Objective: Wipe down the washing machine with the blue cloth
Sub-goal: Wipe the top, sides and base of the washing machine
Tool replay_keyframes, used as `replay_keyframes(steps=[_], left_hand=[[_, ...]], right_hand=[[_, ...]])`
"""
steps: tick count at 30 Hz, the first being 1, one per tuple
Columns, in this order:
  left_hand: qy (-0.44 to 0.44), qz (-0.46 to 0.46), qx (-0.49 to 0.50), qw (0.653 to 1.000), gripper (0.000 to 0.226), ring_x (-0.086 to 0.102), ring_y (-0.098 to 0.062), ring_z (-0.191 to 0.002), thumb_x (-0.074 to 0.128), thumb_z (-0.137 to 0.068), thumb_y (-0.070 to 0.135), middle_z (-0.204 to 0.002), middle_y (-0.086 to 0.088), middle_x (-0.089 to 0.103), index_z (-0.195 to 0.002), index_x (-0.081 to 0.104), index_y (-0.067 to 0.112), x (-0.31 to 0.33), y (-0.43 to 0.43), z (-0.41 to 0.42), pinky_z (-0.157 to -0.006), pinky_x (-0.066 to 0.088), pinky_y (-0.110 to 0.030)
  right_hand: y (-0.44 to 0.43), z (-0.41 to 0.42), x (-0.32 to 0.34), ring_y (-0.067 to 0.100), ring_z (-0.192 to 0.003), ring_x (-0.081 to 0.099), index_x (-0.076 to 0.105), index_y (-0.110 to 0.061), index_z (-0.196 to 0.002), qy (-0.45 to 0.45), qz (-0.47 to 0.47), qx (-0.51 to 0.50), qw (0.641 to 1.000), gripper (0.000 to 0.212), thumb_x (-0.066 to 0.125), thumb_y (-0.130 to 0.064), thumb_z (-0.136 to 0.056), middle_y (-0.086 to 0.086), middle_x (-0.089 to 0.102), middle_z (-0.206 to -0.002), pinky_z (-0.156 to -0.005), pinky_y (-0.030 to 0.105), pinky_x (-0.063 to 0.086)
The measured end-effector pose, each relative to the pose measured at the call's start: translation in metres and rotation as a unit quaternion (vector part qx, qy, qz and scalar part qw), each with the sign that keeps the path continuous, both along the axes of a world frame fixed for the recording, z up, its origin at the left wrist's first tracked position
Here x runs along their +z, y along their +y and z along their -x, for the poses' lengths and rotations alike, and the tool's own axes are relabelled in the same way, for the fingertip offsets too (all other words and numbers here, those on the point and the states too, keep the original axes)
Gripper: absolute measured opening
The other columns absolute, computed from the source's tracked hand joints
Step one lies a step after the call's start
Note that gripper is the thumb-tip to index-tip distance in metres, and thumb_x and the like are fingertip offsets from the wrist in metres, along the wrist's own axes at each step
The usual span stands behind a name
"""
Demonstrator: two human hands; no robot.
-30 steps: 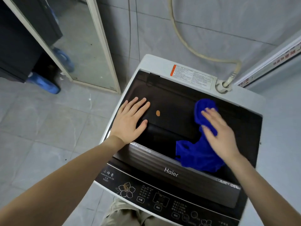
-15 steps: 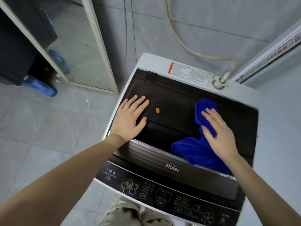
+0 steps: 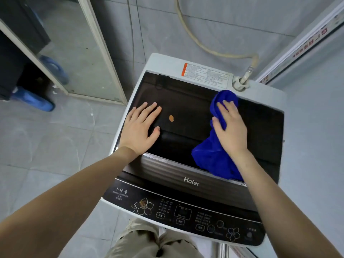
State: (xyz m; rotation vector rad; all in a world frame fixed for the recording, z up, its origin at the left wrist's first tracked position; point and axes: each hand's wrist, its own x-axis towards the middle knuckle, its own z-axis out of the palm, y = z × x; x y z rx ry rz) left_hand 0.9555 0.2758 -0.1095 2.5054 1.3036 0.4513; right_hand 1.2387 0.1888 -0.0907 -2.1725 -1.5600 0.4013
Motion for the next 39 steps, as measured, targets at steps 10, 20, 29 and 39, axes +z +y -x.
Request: replay_keyframes(steps=[10,20,29,39], left_hand=[[-0.003,0.003,0.007,1.0,0.055,0.026,-0.02,-0.144,0.045,-0.091,0.035,-0.152,0.005,0.038,-0.145,0.042,0.024,-0.002,0.001,-0.001,-0.119,0.016,-0.042],[-0.001,0.014,-0.001,1.0,0.055,0.024,-0.018,-0.145,0.043,-0.092,0.036,-0.153,0.006,0.036,-0.146,0.04,0.025,-0.001,0.001,0.0,-0.12,0.015,-0.042],[-0.004,0.009,0.012,1.0,0.054,0.026,-0.019,-0.144,0.043,-0.091,0.037,-0.152,0.005,0.039,-0.145,0.042,0.025,-0.001,0.0,-0.003,-0.119,0.016,-0.042],[-0.014,0.006,0.009,1.0,0.055,0.028,-0.02,-0.143,0.047,-0.09,0.034,-0.151,0.004,0.041,-0.144,0.044,0.023,0.0,0.0,-0.001,-0.119,0.018,-0.043]], right_hand=[[-0.024,-0.035,0.002,0.009,-0.153,0.018,0.042,-0.019,-0.155,0.025,0.037,-0.068,0.997,0.051,0.051,-0.031,-0.106,-0.002,0.033,-0.164,-0.123,0.027,0.018],[0.028,0.004,0.001,0.01,-0.154,0.018,0.04,-0.02,-0.156,-0.006,0.039,0.112,0.993,0.054,0.052,-0.034,-0.106,-0.003,0.032,-0.165,-0.119,0.021,0.015],[-0.076,-0.099,0.004,0.017,-0.153,0.025,0.039,-0.018,-0.157,0.042,0.034,-0.271,0.961,0.052,0.049,-0.032,-0.107,0.0,0.031,-0.165,-0.119,0.023,0.015],[-0.078,-0.07,-0.003,0.019,-0.156,0.017,0.033,-0.016,-0.159,0.01,0.033,-0.252,0.967,0.06,0.042,-0.041,-0.105,0.003,0.026,-0.167,-0.119,0.028,0.012]])
